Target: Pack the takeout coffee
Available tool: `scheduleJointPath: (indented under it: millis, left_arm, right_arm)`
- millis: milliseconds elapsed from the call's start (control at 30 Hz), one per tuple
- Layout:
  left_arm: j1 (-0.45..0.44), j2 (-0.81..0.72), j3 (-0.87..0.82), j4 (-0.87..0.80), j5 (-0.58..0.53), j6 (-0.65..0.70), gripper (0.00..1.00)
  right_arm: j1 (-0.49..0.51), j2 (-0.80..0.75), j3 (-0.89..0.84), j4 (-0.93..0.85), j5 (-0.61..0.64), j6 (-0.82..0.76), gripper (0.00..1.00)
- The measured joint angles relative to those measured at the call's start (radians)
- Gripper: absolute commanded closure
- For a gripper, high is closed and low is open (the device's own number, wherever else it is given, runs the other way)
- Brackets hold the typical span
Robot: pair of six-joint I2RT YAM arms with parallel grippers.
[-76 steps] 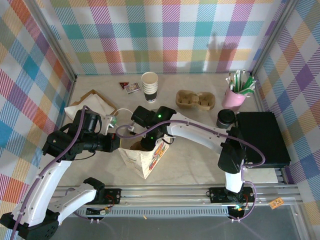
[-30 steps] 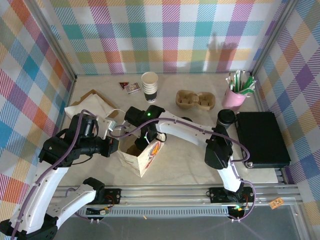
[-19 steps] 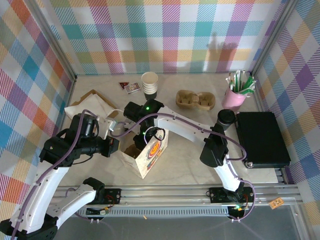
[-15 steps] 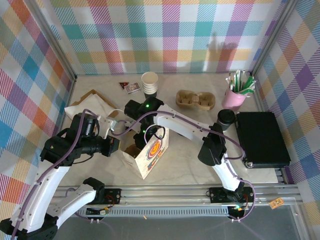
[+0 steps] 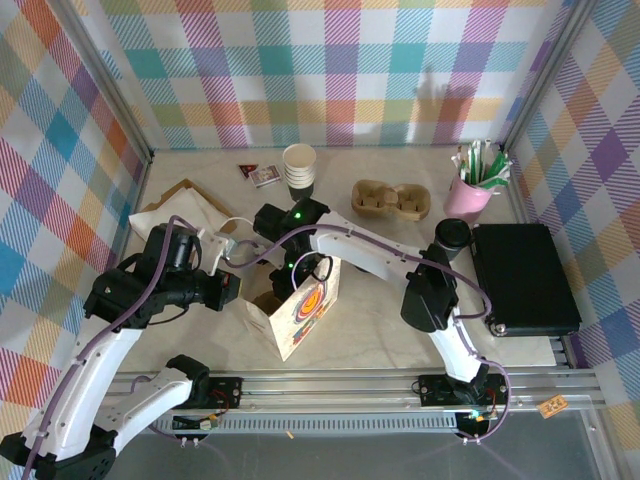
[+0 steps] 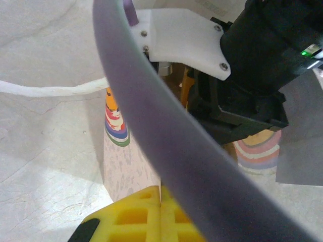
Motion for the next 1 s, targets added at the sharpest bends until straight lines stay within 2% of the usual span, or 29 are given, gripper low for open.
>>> scheduleJointPath:
  millis: [467, 1000]
  left_arm:
    - [0.0, 0.008, 0.0, 0.001, 0.007, -0.008, 1.0]
    - [0.0, 0.008, 0.0, 0.001, 0.006, -0.029, 1.0]
  right_arm:
    - [0.037, -0.043, -0.142, 0.131, 0.106, -0.072, 0.7]
    - [0.051, -0.044, -0.228, 0.219, 0.151, -0.071, 0.69]
